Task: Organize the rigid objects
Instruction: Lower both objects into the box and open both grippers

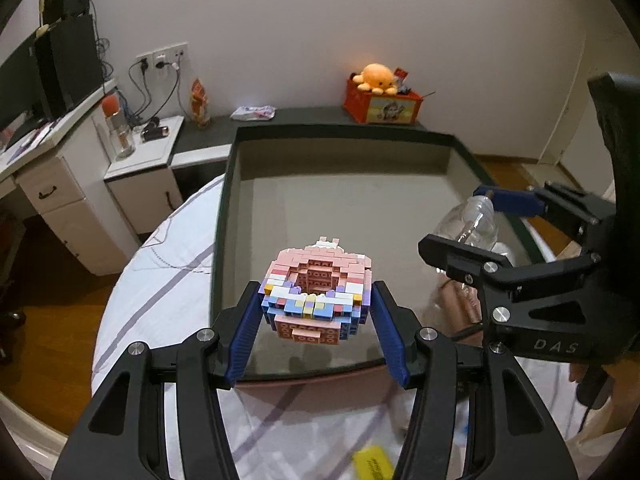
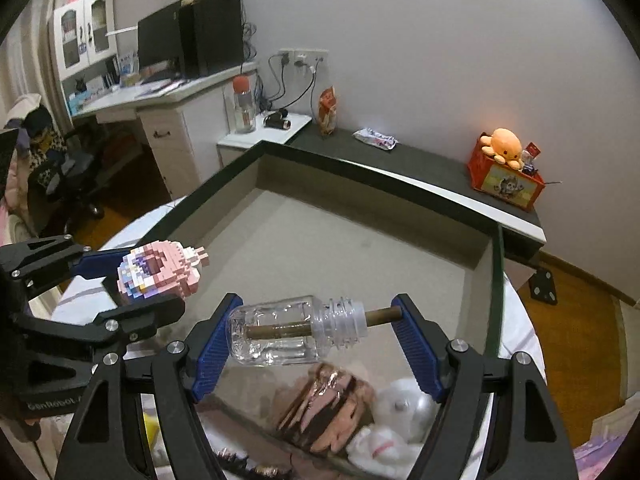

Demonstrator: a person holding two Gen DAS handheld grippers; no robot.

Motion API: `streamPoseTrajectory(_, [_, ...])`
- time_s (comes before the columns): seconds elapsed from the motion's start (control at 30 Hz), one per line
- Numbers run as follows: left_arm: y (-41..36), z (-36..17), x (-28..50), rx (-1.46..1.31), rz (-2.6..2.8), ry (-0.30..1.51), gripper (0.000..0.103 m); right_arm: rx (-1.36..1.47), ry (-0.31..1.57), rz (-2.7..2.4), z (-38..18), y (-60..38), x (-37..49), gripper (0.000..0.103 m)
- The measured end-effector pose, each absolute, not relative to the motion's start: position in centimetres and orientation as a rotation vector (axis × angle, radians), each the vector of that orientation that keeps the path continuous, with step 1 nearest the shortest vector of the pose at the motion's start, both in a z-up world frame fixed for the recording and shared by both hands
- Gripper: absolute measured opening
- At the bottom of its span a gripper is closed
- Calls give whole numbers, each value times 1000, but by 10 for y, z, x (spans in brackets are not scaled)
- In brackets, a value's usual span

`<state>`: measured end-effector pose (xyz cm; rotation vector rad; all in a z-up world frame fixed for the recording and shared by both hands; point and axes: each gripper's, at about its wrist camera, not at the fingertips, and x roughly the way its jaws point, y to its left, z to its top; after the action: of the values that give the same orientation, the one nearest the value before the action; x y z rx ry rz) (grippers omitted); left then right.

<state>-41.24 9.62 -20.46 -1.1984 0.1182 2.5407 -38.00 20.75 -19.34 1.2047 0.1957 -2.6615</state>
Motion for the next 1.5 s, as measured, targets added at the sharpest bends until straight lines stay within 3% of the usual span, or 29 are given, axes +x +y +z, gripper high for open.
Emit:
streamPoseTrajectory(0.47, [89, -214, -419, -1236, 2601, 173, 56, 1426, 293, -2571, -237, 198, -423, 78])
streamPoseTrajectory(0.77, [75, -195, -395, -1159, 2569, 54, 83, 1324, 285, -2676, -208, 206, -407, 85])
streamPoseTrajectory(0.83, [70, -185, -382, -1113, 2556, 24, 86, 1286, 274, -2709, -196, 211, -398, 89])
streamPoseTrajectory(0.9, [61, -176, -369, -1063, 2529, -30, 90, 1238, 272, -2748, -183, 216, -386, 103])
streamPoseTrajectory(1.27, [32, -148, -273, -898, 2660, -60, 100, 949, 149, -2854, -129, 236, -285, 103])
streamPoseTrajectory(1.5, [42, -164, -234, -936, 2665, 92, 101, 934, 150, -2880, -130, 246, -229, 103])
